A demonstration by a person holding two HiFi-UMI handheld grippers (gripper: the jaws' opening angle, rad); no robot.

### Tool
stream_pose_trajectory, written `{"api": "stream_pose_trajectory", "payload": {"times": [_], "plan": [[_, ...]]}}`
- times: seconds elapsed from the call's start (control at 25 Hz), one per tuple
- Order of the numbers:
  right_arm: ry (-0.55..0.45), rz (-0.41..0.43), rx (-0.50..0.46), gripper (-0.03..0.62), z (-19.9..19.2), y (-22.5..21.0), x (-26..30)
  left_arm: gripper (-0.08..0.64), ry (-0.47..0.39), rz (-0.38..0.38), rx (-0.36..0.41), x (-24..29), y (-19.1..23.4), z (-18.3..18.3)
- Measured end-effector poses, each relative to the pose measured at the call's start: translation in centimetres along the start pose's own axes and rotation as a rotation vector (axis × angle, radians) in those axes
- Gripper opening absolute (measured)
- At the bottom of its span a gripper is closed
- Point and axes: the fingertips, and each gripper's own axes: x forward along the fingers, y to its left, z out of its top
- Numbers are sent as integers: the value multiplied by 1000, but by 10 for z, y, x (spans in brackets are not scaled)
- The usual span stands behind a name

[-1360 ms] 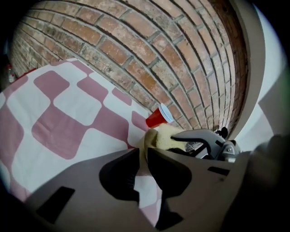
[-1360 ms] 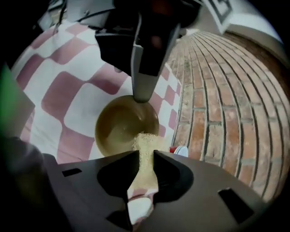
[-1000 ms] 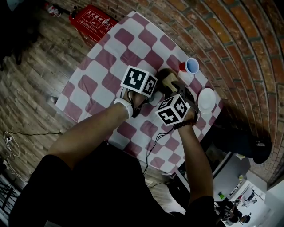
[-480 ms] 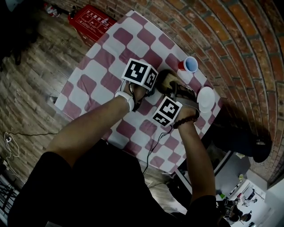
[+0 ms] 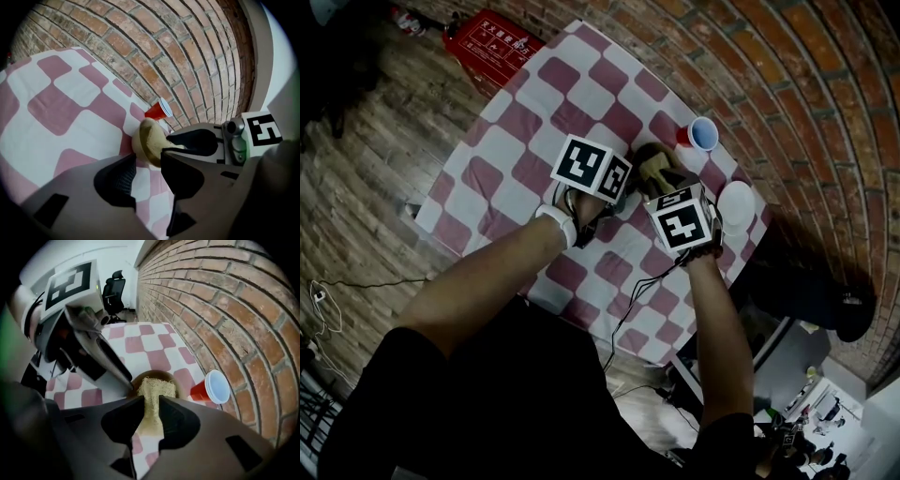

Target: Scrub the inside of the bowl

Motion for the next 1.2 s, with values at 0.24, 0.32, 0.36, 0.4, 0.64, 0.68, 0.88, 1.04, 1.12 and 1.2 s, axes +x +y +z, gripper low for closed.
{"api": "stream_pose_trajectory", "payload": {"times": [0.24,0.32,0.36,0.4,0.64,0.68,0.88,1.04,1.12,1.2], "plan": [[111,-109,-260,110,-12,1,7,121,15,34,-38,9,8,-7],[149,-276,-488,110,-13,-13,3,118,-5,32,-31,4,10,-1],[143,-327,-541,110,-12,-16,1,118,-15,26,-23,0,10,1],[117,-349,-533,110,-11,-18,-2,118,-29,14,-13,-5,7,3],[-273,-225,57,110,3,-29,-51,118,-123,-86,81,-51,-14,2],[-359,-177,179,110,5,-30,-62,118,-129,-86,92,-59,-13,-2],[-662,90,632,110,4,-10,-112,118,-158,-27,158,-102,-2,-11],[-765,196,710,110,2,21,-135,118,-220,-9,187,-132,-15,-15],[-825,207,745,110,4,28,-146,118,-225,-8,248,-138,-33,-22],[-884,192,769,110,9,30,-158,118,-212,-13,322,-140,-51,-30]]}}
